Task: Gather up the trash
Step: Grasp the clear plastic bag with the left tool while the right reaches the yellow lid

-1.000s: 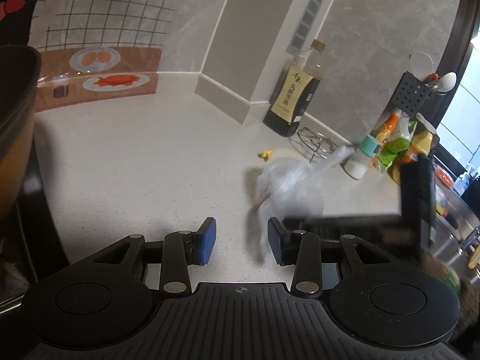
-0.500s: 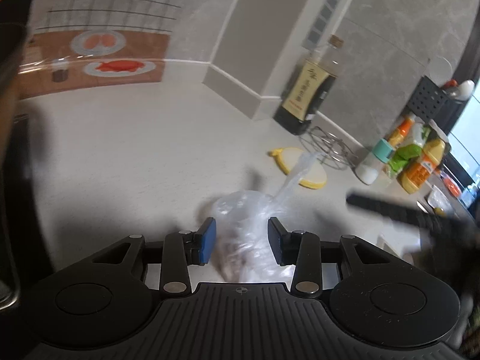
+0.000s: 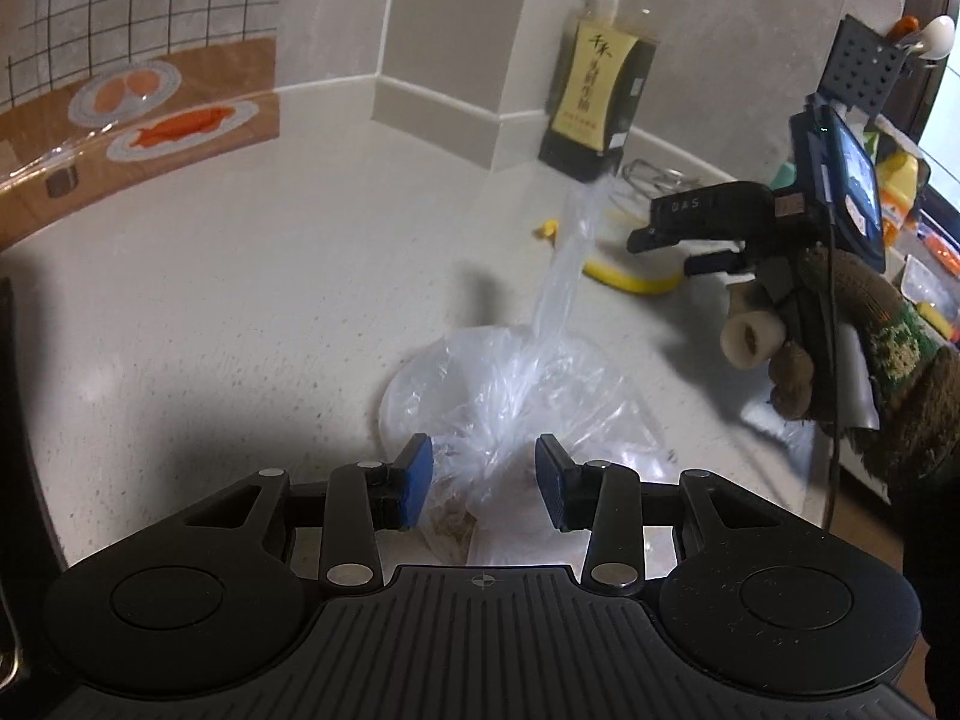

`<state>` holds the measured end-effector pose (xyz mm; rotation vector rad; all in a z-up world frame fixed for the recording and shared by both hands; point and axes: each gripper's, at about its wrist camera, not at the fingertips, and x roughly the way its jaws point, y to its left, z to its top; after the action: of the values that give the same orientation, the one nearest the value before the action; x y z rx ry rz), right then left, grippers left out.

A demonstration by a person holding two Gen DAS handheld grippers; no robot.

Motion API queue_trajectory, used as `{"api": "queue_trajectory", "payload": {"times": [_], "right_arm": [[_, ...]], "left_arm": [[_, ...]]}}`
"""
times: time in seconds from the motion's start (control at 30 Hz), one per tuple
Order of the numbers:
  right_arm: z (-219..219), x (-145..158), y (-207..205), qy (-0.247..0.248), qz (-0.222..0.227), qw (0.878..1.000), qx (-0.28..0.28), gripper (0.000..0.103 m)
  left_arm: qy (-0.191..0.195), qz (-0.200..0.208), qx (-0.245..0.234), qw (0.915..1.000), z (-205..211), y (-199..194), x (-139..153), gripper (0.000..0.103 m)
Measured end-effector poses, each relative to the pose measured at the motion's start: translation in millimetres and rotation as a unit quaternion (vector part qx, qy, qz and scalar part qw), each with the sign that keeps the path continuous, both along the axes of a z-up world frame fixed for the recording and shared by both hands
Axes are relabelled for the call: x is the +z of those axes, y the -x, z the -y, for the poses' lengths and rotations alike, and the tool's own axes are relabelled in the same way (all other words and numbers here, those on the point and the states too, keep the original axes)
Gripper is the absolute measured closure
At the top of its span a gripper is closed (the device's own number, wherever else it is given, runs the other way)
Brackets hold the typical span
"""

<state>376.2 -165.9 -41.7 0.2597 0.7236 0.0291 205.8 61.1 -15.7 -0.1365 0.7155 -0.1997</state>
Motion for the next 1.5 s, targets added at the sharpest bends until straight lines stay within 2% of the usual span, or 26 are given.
{"api": "queue_trajectory", "payload": {"times": [0.03,0.13,0.3,0.47,0.7,0.77,0.8,0.83,0.9,0.97,1.07,1.3,1.5], "right_arm": [[1,-1,2,0.0,0.01,1.0,0.004,0.059],[-1,4,18,0.005,0.017,0.999,0.045,0.086],[-2,12,83,0.002,0.027,0.995,0.097,0.091],[-9,6,162,0.067,0.023,0.991,0.117,0.091],[-10,2,222,0.09,0.034,0.986,0.134,0.09],[-16,2,228,0.116,0.039,0.983,0.134,0.081],[-18,3,232,0.13,0.045,0.982,0.13,0.065],[-21,4,234,0.146,0.055,0.98,0.126,0.049],[-26,7,237,0.171,0.073,0.976,0.117,0.043],[-30,10,237,0.182,0.085,0.973,0.11,0.043],[-34,12,238,0.174,0.096,0.974,0.107,0.043],[-44,7,219,0.154,0.084,0.98,0.099,0.043],[-48,8,195,0.146,0.084,0.982,0.079,0.043]], "left_arm": [[-0.001,0.0,0.0,1.0,-1,0,-1,0.06],[-0.005,0.002,-0.001,1.0,-2,1,-2,0.06],[-0.018,0.008,-0.011,0.9998,-2,8,-1,0.061],[-0.031,0.012,-0.016,0.9993,1,9,0,0.06],[-0.087,0.02,-0.029,0.9956,20,11,-5,0.061],[-0.106,0.028,-0.041,0.9932,26,14,-7,0.061],[-0.113,0.033,-0.049,0.9919,28,16,-8,0.061],[-0.117,0.035,-0.054,0.991,30,17,-9,0.061],[-0.121,0.033,-0.067,0.9898,32,18,-11,0.061],[-0.126,0.029,-0.084,0.9881,34,21,-13,0.062],[-0.126,0.029,-0.095,0.987,32,29,-14,0.064],[-0.137,0.03,-0.104,0.9846,30,44,-14,0.069],[-0.126,0.027,-0.104,0.9862,26,44,-13,0.069]]}}
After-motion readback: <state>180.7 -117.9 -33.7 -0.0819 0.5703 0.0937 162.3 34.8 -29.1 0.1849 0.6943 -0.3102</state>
